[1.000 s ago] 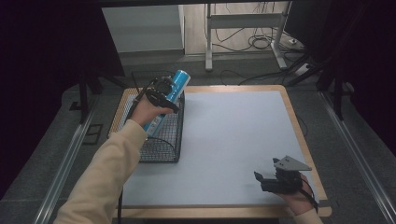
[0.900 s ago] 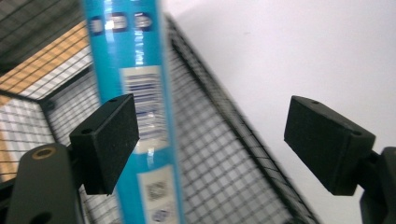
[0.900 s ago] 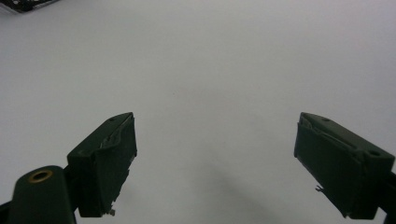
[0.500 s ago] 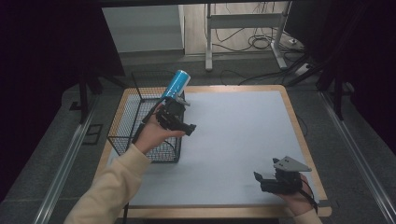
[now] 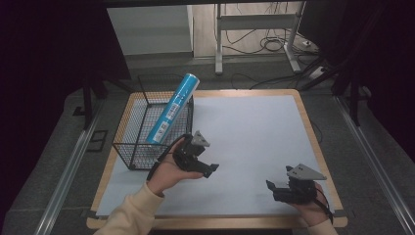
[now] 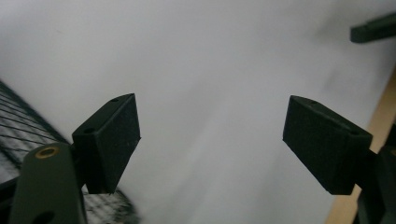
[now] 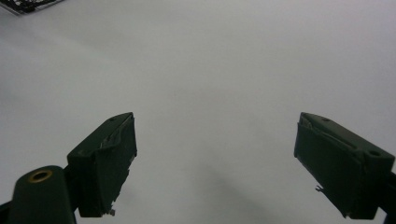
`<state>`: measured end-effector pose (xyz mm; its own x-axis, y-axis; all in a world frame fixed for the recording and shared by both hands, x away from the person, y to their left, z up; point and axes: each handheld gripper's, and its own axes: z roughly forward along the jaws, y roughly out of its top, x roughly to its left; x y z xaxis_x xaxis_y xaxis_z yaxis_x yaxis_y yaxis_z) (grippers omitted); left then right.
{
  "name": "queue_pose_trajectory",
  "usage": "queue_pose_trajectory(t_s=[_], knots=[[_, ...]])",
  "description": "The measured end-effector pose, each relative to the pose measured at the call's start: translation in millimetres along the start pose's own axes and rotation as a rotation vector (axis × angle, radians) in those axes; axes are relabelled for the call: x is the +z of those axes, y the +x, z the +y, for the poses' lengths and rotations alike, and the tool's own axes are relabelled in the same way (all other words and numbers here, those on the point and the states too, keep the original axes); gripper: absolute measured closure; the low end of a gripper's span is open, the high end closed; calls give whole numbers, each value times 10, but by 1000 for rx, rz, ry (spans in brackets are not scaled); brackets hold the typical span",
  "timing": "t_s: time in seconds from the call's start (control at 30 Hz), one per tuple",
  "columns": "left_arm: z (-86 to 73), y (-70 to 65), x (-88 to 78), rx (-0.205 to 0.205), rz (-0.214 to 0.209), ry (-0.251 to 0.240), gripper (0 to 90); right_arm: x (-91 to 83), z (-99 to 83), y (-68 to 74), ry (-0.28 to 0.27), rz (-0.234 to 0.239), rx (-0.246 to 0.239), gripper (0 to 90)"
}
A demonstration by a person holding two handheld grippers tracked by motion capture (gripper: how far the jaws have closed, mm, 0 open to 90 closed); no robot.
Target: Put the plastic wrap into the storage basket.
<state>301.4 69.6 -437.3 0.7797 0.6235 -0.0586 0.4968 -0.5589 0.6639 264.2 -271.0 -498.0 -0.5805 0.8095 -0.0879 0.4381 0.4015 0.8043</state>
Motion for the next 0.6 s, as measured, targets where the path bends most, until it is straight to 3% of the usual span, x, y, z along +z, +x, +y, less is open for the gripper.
queue_pose_trajectory(t_s=[0.1, 0.23, 0.6], knots=[[-126, -25, 96, -19, -24, 21, 187, 5, -1, 7, 3, -1, -2, 136], [-144, -4, 115, -34, -1, 17, 187, 4, 3, 9, 1, -2, -6, 136], [-187, 21, 116, -48, -7, 13, 181, -11, -2, -4, -21, 2, -13, 136]])
